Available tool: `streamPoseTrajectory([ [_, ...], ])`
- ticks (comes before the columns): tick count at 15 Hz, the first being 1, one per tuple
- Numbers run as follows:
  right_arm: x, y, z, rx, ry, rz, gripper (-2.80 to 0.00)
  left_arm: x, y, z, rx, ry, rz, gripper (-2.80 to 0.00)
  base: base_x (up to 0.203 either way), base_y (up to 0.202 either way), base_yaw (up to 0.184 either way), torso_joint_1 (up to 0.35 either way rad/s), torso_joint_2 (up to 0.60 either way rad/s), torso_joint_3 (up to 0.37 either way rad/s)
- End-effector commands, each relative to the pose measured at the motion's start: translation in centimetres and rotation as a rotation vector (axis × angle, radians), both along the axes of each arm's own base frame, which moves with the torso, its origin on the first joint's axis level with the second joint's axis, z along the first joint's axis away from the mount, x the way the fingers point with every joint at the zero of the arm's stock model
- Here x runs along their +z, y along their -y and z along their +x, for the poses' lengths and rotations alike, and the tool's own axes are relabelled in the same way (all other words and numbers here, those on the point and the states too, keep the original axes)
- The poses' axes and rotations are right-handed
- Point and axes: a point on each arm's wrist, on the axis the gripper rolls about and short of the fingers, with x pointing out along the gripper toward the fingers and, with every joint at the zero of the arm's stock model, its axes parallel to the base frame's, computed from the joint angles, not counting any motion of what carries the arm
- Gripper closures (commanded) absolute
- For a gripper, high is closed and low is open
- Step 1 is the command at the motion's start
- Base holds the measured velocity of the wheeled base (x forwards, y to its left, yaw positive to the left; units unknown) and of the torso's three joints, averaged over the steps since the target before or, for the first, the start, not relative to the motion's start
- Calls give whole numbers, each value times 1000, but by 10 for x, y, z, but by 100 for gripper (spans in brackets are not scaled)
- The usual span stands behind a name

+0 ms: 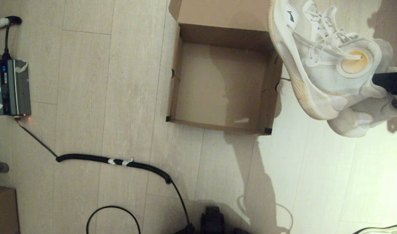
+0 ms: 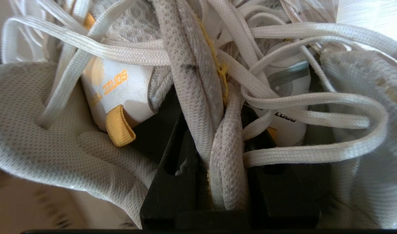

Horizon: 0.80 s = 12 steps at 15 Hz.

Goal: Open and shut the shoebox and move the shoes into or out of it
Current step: Put the shoes into the shoe box

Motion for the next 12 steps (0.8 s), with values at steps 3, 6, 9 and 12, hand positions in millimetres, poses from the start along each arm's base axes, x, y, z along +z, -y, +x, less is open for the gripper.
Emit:
streamPoseTrajectory([
  [3,0,-39,22,110,-2,75,0,-4,0,2,0,-26,-1,0,0,0,0,0,0,0],
  [6,-7,-71,36,119,4,98,0,-6,0,2,0,-36,1,0,0,0,0,0,0,0],
  [9,-18,-97,48,120,1,101,0,-10,0,3,1,-48,1,0,0,0,0,0,0,0],
  [12,-29,-113,62,114,-7,93,0,-15,0,2,1,-63,1,0,0,0,0,0,0,0],
])
